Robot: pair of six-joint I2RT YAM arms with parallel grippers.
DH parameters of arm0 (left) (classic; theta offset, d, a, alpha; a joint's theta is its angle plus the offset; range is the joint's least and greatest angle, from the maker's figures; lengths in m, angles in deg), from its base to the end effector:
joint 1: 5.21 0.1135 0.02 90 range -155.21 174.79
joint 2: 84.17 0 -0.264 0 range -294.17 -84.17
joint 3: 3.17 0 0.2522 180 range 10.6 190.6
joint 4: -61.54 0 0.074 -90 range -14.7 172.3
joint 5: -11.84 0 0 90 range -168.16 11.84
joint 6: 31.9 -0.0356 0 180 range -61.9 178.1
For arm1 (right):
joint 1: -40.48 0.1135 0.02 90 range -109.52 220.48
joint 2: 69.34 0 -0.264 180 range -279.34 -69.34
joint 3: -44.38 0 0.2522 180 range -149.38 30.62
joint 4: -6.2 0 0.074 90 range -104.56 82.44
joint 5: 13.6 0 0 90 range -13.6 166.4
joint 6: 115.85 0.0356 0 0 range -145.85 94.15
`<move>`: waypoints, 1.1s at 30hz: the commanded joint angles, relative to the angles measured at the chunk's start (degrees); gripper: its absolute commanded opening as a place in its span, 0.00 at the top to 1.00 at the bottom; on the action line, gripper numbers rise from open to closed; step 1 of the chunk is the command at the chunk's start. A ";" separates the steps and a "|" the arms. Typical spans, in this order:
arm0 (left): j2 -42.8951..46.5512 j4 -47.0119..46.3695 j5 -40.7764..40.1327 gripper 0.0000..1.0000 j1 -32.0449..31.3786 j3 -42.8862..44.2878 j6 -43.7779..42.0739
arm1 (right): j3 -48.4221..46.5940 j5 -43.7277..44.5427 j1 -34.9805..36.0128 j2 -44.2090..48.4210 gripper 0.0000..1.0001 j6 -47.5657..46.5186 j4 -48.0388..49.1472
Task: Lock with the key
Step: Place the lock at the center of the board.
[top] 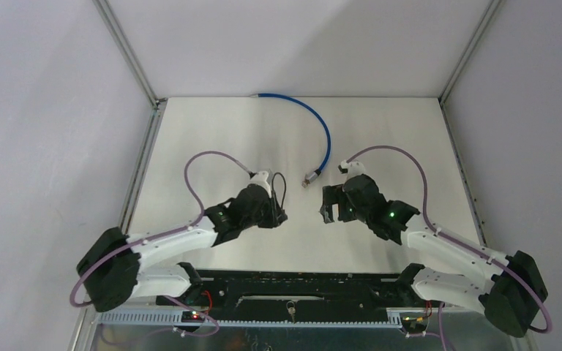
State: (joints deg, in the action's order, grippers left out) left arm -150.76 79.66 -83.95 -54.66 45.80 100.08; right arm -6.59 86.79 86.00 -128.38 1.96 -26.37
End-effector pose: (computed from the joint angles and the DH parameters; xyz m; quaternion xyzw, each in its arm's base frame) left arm 0.1615 -0.1833 0.2155 0.0349 0.8885 -0.2946 0.3502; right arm 0.1564 0.1501 0.2335 -0.1019 0.9000 0.1823 0.3827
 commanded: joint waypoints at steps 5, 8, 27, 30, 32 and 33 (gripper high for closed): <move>-11.29 -6.92 4.88 1.00 0.31 -3.56 5.83 | -9.92 0.62 -3.36 -8.35 0.01 3.76 -11.48; -13.66 -6.54 5.30 1.00 0.32 -3.39 5.59 | -10.34 0.90 -3.41 -9.11 0.01 3.88 -11.61; -11.26 3.54 -3.45 0.41 0.32 -2.19 5.11 | -10.34 4.85 -4.23 -6.01 0.00 3.50 -12.49; -7.68 6.92 -6.90 0.35 0.30 -0.89 4.06 | -10.34 5.74 -4.41 -5.70 0.01 4.05 -12.55; -6.05 7.99 -8.40 0.32 0.30 0.70 1.95 | -10.38 6.51 -4.54 -5.29 0.01 4.80 -12.92; -5.60 8.47 -9.00 0.32 0.26 1.84 0.45 | -10.34 6.77 -4.70 -4.92 0.01 5.14 -13.11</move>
State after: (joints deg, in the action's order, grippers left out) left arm -160.05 83.05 -86.98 -54.61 42.87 105.00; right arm -14.66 90.33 81.82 -135.36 5.04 -39.03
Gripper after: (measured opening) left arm 0.670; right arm 0.993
